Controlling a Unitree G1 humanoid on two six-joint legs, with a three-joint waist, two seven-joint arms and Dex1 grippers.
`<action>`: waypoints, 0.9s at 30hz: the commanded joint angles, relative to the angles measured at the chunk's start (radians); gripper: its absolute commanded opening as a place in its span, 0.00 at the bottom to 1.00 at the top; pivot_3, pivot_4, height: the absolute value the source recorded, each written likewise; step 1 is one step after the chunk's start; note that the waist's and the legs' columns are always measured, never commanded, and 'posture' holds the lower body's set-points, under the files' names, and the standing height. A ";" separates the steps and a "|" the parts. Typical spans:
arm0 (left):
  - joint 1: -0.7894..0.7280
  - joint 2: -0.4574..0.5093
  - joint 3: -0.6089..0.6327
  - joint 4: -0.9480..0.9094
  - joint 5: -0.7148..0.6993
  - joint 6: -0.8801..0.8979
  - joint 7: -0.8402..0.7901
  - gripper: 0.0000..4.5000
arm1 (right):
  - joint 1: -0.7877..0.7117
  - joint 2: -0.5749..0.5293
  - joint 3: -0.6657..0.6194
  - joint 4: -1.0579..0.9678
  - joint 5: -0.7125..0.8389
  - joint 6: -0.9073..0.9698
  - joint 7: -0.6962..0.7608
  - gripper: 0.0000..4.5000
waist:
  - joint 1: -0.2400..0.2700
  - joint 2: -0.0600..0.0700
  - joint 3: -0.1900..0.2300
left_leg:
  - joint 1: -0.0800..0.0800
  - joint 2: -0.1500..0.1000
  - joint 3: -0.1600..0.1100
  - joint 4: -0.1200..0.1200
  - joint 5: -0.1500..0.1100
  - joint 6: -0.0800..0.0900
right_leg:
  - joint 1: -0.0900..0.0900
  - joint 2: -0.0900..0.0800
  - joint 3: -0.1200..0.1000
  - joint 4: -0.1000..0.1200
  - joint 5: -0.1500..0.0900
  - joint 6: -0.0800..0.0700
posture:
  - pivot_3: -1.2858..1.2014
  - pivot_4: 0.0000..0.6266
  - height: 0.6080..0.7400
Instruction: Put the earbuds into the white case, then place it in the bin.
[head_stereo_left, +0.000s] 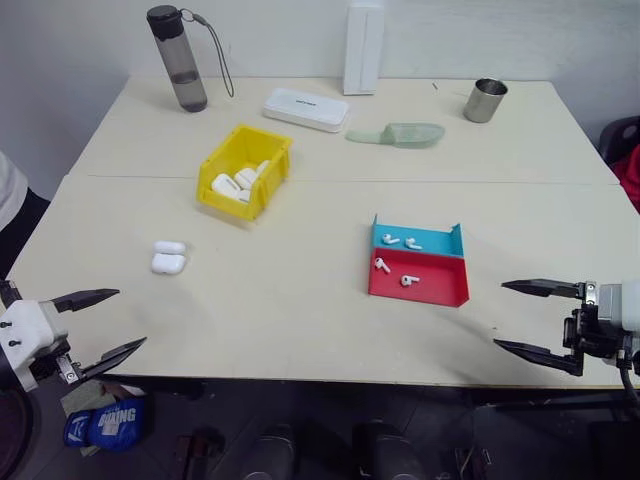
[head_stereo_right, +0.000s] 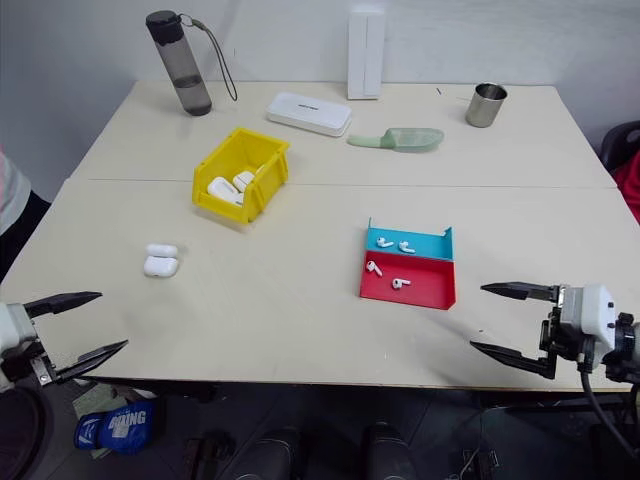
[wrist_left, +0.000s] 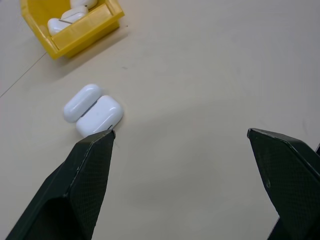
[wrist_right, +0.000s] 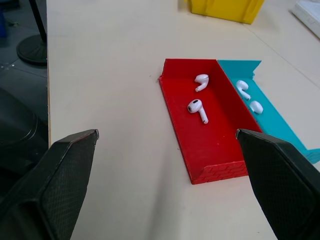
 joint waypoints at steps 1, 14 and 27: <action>0.004 0.000 0.013 0.002 -0.005 -0.032 0.011 0.99 | -0.011 0.006 -0.012 0.002 0.006 -0.023 0.010 1.00 | 0.000 0.000 0.000 | 0.000 0.000 0.000 0.000 0.000 0.000 | 0.000 0.000 0.000 0.000 0.000 0.000 | 0.52 0.24 1.00; 0.075 0.026 0.156 -0.117 -0.214 0.503 0.223 0.99 | -0.075 0.094 0.028 -0.093 0.080 0.034 -0.059 1.00 | -0.012 0.000 0.000 | 0.000 0.001 0.000 0.000 0.000 -0.001 | -0.001 0.000 0.000 0.003 0.000 0.000 | 0.52 0.24 1.00; 0.168 0.038 0.379 -0.436 -0.297 1.302 0.607 0.99 | -0.122 0.349 0.078 -0.141 0.186 -0.113 0.063 1.00 | 0.002 -0.002 0.000 | 0.002 0.001 -0.001 0.001 -0.001 -0.002 | -0.001 0.001 0.002 0.008 0.000 0.000 | 0.52 0.24 1.00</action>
